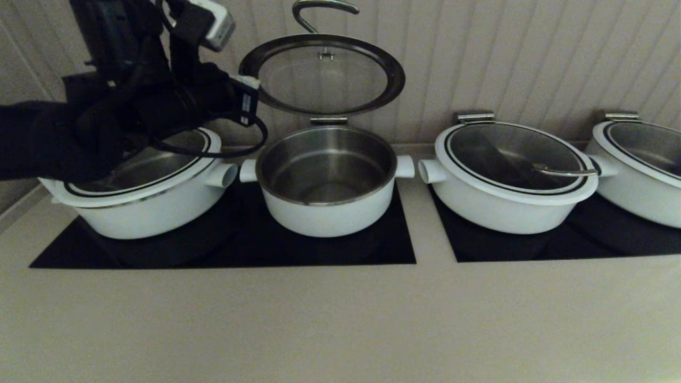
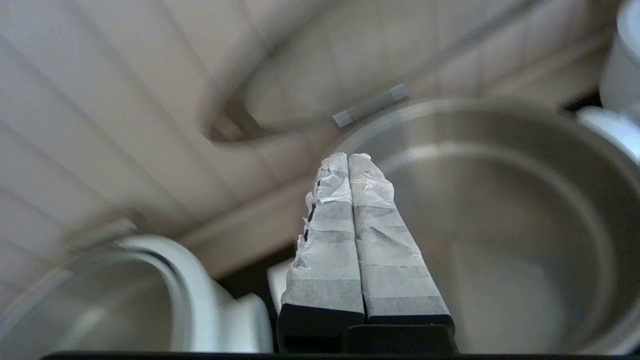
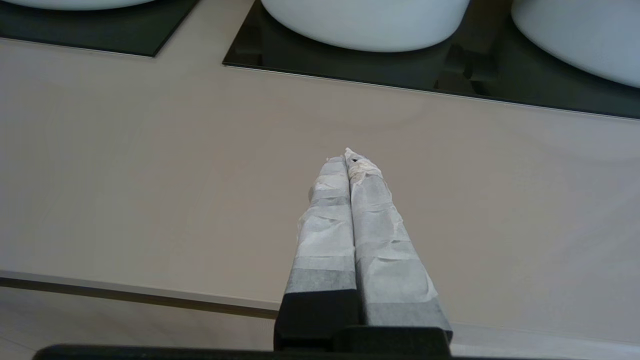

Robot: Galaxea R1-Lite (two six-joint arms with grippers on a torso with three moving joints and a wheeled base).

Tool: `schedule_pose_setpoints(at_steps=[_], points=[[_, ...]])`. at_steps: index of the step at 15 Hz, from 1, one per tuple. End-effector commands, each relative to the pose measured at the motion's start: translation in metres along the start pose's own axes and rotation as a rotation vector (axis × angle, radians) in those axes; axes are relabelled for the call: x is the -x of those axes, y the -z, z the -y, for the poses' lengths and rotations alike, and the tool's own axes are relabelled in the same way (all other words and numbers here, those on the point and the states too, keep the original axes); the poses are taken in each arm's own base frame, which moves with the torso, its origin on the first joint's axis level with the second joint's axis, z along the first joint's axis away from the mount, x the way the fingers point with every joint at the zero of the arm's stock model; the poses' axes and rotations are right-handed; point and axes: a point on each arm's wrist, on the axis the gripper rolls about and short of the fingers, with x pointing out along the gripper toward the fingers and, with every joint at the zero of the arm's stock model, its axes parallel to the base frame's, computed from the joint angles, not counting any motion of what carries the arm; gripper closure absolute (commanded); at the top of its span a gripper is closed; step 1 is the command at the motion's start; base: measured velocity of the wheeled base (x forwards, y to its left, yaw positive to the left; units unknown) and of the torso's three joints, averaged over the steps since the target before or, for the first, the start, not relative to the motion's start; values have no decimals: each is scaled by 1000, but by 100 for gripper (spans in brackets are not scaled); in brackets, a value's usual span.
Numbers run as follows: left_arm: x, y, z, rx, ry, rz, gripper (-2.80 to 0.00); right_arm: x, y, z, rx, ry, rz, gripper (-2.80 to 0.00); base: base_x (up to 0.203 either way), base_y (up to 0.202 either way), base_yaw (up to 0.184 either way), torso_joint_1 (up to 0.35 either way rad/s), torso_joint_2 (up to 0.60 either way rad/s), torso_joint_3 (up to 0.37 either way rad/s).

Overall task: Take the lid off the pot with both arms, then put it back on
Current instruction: Close the pot lid

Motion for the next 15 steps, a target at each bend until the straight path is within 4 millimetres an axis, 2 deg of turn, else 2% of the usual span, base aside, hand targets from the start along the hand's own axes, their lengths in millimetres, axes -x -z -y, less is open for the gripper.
schedule_pose_setpoints(at_steps=[1, 5, 6, 8, 15], points=[[3, -34, -17, -11, -38, 77, 0, 0, 0, 0, 1, -1, -1, 0, 0, 0, 0, 0, 0, 0], [-11, -65, -38, -32, -47, 124, 0, 0, 0, 0, 1, -1, -1, 0, 0, 0, 0, 0, 0, 0], [-19, -64, -41, -50, -39, 127, 0, 0, 0, 0, 1, -1, -1, 0, 0, 0, 0, 0, 0, 0], [-32, -50, -40, -98, 50, 113, 0, 0, 0, 0, 1, -1, -1, 0, 0, 0, 0, 0, 0, 0], [-47, -34, -37, -108, 144, 130, 0, 0, 0, 0, -1, 0, -3, 0, 0, 0, 0, 0, 0, 0]])
